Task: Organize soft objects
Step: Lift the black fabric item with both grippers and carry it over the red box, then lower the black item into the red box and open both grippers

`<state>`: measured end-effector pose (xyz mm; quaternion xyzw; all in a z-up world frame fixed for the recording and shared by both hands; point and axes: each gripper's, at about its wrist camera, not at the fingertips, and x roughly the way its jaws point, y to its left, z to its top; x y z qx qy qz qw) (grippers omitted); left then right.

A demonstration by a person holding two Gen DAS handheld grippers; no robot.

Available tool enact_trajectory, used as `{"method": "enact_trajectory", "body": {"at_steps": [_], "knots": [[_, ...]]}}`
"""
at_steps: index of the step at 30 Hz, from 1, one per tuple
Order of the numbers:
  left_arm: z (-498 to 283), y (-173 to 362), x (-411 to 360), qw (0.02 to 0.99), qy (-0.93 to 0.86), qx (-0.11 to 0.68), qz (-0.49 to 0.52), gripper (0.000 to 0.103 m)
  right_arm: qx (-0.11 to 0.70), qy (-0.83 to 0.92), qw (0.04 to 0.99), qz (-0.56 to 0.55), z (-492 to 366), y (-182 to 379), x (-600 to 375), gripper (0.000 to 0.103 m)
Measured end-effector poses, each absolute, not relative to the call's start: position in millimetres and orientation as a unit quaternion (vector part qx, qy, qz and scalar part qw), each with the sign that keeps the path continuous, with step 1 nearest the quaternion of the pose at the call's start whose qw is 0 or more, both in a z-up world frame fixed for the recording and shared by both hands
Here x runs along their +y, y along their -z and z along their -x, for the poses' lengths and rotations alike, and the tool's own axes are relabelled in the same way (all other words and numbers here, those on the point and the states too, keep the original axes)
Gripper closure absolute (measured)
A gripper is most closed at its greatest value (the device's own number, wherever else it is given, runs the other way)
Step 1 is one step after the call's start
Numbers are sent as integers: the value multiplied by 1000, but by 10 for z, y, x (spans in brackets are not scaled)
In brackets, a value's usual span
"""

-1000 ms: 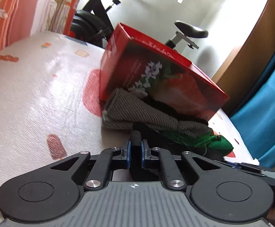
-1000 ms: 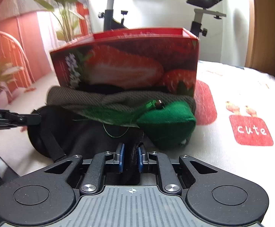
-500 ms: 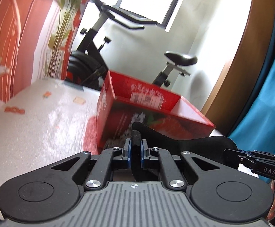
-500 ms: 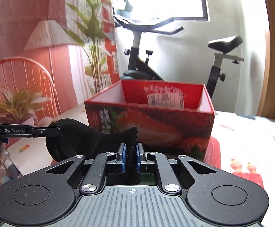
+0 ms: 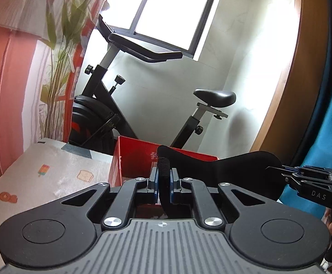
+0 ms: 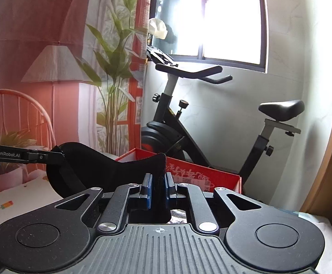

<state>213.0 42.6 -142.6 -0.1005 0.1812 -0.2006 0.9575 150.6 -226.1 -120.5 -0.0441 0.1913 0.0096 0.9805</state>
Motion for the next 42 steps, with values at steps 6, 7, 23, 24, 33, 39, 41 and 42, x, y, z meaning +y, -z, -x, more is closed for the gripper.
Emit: {"method": "enact_trajectory", "body": {"at_steps": [6,7,23,24,33,39,41,42], "knots": [[-2641,1411,184,957,198,201,72,93,209,8,976,65,-2042,1319,-2478,93],[-2722,1425,144,956,198,207,66,93,216,11,974,65,-2123,1358,-2516,93],[-3175,1760,-189,939,146,311,-32,90,334,59,940,-37,-2732,2109,-2964,83],[-3171,1762,-181,939,143,311,-36,88,333,62,940,-37,-2722,2112,-2975,82],[-3014,1574,-167,950,128,280,-54,26,289,78,953,-44,-2466,1904,-2980,31],[-2759,1404,-163,961,108,249,-61,0,248,78,963,-65,-2188,1690,-2950,0],[-2668,1359,-157,964,108,237,-60,0,240,72,965,-75,-2103,1643,-2937,0],[-2615,1339,-148,966,108,230,-56,0,238,72,965,-81,-2060,1627,-2930,0]]}}
